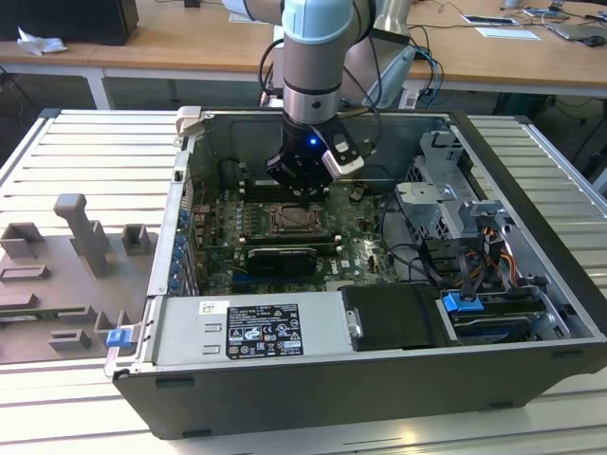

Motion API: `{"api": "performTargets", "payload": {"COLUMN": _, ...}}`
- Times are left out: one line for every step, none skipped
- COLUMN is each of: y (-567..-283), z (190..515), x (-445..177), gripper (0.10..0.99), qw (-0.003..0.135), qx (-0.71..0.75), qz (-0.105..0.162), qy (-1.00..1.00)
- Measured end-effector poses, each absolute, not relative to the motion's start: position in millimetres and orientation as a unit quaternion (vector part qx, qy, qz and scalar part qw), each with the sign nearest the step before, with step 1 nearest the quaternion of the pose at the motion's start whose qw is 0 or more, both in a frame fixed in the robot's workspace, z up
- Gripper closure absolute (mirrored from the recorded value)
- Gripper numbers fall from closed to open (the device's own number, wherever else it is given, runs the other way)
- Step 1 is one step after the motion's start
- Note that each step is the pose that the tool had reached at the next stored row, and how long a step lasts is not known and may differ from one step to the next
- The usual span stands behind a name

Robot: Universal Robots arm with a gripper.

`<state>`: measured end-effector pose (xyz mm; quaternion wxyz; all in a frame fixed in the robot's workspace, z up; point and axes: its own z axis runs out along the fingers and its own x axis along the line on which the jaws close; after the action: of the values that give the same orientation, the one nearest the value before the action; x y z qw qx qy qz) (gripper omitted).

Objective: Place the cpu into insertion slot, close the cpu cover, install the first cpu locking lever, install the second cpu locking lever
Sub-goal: 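Install the first cpu locking lever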

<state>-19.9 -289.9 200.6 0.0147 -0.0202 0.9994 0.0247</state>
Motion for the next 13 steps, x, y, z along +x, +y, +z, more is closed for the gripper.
{"api": "performTargets", "payload": {"y": -289.7, "z": 200.3, "x": -19.8, "gripper": 0.980, "qw": 0.015, "qx": -0.020, "qz": 0.026, "qy": 0.999}}
{"api": "performTargets", "payload": {"y": -289.6, "z": 200.2, "x": -19.8, "gripper": 0.980, "qw": 0.015, "qx": -0.020, "qz": 0.028, "qy": 0.999}}
{"api": "performTargets", "payload": {"y": -289.8, "z": 200.3, "x": -19.9, "gripper": 0.980, "qw": 0.015, "qx": -0.020, "qz": 0.029, "qy": 0.999}}
{"api": "performTargets", "payload": {"y": -289.8, "z": 200.4, "x": -19.9, "gripper": 0.980, "qw": 0.015, "qx": -0.020, "qz": 0.030, "qy": 0.999}}
{"api": "performTargets", "payload": {"y": -290.2, "z": 200.7, "x": -20.0, "gripper": 0.980, "qw": 0.015, "qx": -0.020, "qz": 0.031, "qy": 0.999}}
{"api": "performTargets", "payload": {"y": -289.9, "z": 200.6, "x": -19.9, "gripper": 0.980, "qw": 0.015, "qx": -0.020, "qz": 0.033, "qy": 0.999}}
{"api": "performTargets", "payload": {"y": -289.5, "z": 200.2, "x": -19.7, "gripper": 0.980, "qw": 0.015, "qx": -0.020, "qz": 0.035, "qy": 0.999}}
{"api": "performTargets", "payload": {"y": -289.5, "z": 200.2, "x": -19.7, "gripper": 0.980, "qw": 0.015, "qx": -0.020, "qz": 0.036, "qy": 0.999}}
{"api": "performTargets", "payload": {"y": -289.5, "z": 200.4, "x": -19.7, "gripper": 0.980, "qw": 0.015, "qx": -0.020, "qz": 0.037, "qy": 0.999}}
{"api": "performTargets", "payload": {"y": -289.5, "z": 201.1, "x": -19.7, "gripper": 0.980, "qw": 0.015, "qx": -0.020, "qz": 0.037, "qy": 0.999}}
{"api": "performTargets", "payload": {"y": -289.5, "z": 201.8, "x": -19.7, "gripper": 0.980, "qw": 0.015, "qx": -0.020, "qz": 0.038, "qy": 0.999}}
{"api": "performTargets", "payload": {"y": -289.4, "z": 203.4, "x": -19.7, "gripper": 0.980, "qw": 0.015, "qx": -0.020, "qz": 0.038, "qy": 0.999}}
{"api": "performTargets", "payload": {"y": -289.5, "z": 205.5, "x": -19.7, "gripper": 0.980, "qw": 0.015, "qx": -0.020, "qz": 0.038, "qy": 0.999}}
